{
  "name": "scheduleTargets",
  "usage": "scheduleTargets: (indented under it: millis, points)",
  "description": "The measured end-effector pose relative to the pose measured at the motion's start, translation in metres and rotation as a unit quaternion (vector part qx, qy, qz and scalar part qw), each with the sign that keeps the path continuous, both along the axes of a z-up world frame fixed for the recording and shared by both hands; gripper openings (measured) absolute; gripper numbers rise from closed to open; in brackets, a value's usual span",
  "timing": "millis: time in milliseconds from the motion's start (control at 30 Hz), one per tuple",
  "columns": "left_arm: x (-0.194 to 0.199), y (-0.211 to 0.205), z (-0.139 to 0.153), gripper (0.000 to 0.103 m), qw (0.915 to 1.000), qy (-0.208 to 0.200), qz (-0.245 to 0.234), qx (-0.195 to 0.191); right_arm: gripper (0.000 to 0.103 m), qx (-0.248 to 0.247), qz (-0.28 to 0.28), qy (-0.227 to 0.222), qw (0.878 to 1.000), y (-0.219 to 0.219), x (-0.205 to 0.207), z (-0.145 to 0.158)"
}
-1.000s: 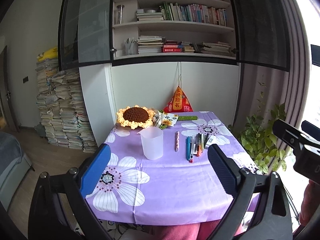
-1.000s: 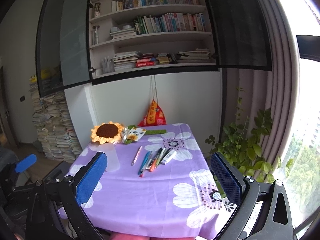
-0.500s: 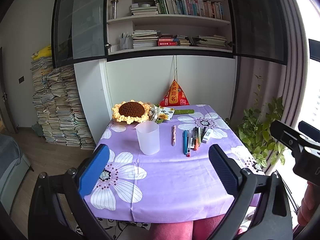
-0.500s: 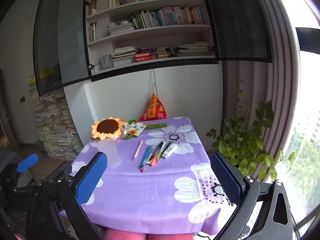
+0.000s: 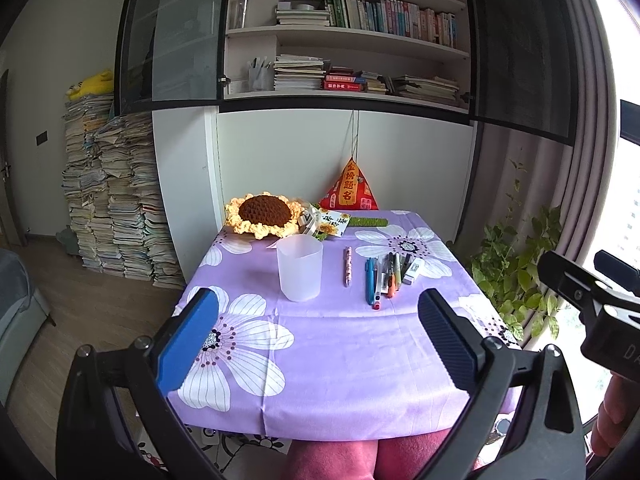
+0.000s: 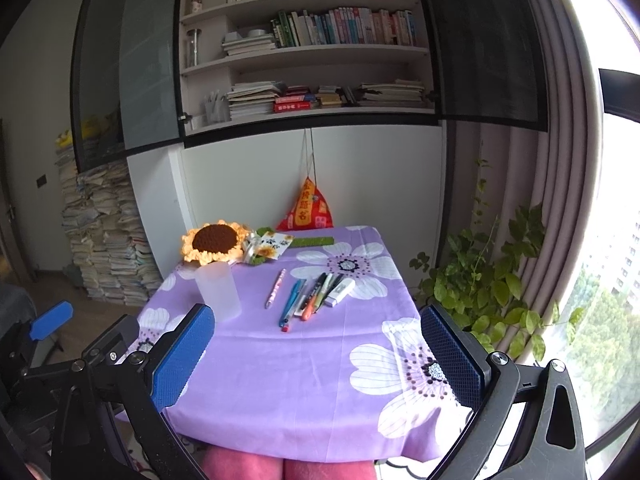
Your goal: Organize stationery
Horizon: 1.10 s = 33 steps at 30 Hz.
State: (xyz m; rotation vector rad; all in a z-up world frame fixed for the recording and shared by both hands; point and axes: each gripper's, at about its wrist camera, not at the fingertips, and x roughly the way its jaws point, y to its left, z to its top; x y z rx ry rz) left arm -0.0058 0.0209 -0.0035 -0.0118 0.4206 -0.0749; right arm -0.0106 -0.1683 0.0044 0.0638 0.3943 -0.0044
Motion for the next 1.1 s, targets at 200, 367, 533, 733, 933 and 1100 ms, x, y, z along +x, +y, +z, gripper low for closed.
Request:
scheduleTargets:
  millis: [200, 367, 533, 733, 933, 1100]
  points:
    - [-0.004, 0.011, 0.005, 0.1, 0.9999, -0.013, 0.005, -0.01, 0.103, -0.014, 0.004, -0.017, 1.0, 0.013, -0.005, 0.013]
    - [0.009, 0.021, -0.001, 0.1, 0.9997, -0.003, 0.022, -0.015, 0.103, -0.028, 0.023, -0.013, 0.999, 0.026, 0.006, 0.012]
    - [0.03, 0.027, -0.011, 0.1, 0.9992, 0.015, 0.035, -0.013, 0.103, -0.033, 0.043, 0.004, 0.999, 0.033, 0.028, 0.002]
    - [0.055, 0.026, -0.018, 0.1, 0.999, 0.029, 0.034, -0.003, 0.103, -0.026, 0.043, 0.024, 0.998, 0.028, 0.054, -0.013]
    - [0.073, 0.017, -0.016, 0.1, 0.9994, 0.024, 0.019, 0.015, 0.103, -0.022, 0.021, 0.021, 0.999, 0.017, 0.07, -0.012]
    - [0.095, 0.016, -0.025, 0.1, 0.9988, 0.04, 0.014, 0.023, 0.103, -0.019, 0.011, 0.04, 0.999, 0.012, 0.092, -0.017]
